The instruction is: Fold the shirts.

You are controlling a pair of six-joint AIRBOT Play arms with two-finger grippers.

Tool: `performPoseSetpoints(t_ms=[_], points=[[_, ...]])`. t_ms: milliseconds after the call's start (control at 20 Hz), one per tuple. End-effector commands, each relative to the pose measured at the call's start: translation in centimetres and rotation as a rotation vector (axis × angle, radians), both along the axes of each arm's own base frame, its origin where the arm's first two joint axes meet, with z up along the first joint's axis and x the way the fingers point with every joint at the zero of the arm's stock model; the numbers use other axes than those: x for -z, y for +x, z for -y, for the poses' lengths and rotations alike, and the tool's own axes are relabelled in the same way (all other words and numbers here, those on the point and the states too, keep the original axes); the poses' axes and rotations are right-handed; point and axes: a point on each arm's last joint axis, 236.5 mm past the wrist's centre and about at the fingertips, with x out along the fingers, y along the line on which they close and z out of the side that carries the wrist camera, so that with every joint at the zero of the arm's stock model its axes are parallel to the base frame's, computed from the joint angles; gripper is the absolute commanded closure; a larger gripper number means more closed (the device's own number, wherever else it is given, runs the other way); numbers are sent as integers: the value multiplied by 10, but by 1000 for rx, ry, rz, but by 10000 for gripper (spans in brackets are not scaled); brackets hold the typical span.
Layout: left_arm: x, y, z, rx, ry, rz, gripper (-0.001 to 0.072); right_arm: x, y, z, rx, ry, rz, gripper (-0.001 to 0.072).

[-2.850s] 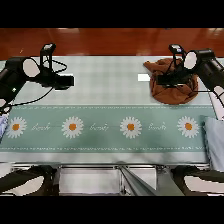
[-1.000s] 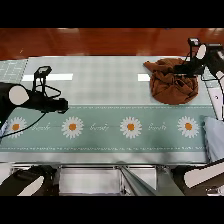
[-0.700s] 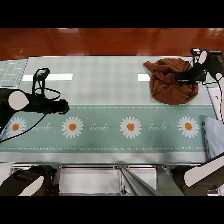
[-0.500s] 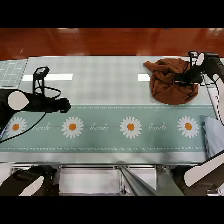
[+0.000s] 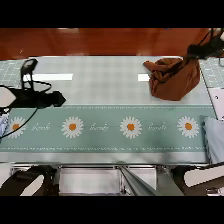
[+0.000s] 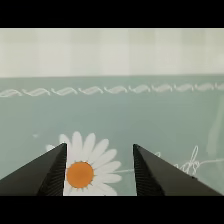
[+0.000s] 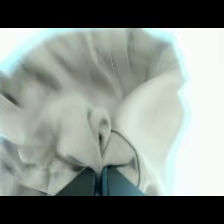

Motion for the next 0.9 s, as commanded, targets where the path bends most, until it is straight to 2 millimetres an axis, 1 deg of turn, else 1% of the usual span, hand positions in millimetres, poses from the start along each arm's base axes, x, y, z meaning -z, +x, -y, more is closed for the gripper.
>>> performPoseSetpoints(t_ms=[0,100,300,400,450,500,550,650,750,800,850], points=[[-40,0,-27,-85,-24,100,201,-131,-19,-32,-69,-12,272,688],[-52,-11,-28,-81,-24,119,201,-186,-40,-60,-129,-24,388,688],[-67,-26,-27,-72,-23,150,201,-280,-94,-121,-264,-36,624,688],[-72,-28,-27,-72,-23,168,201,-323,-126,-144,-322,-36,749,688],[-73,-29,-27,-72,-24,171,201,-341,-141,-152,-341,-35,803,688],[-73,-29,-27,-72,-24,173,201,-355,-158,-160,-364,-24,838,688],[-74,-29,-27,-72,-24,173,201,-360,-172,-168,-388,-14,848,688],[-73,-29,-26,-71,-26,172,201,-356,-194,-189,-467,-2,815,688],[-73,-29,-25,-67,-26,171,201,-342,-215,-225,-609,-3,767,688],[-73,-29,-24,-65,-26,171,201,-329,-223,-247,-676,15,731,688],[-73,-29,-24,-65,-27,172,201,-312,-227,-268,-732,22,683,688]])
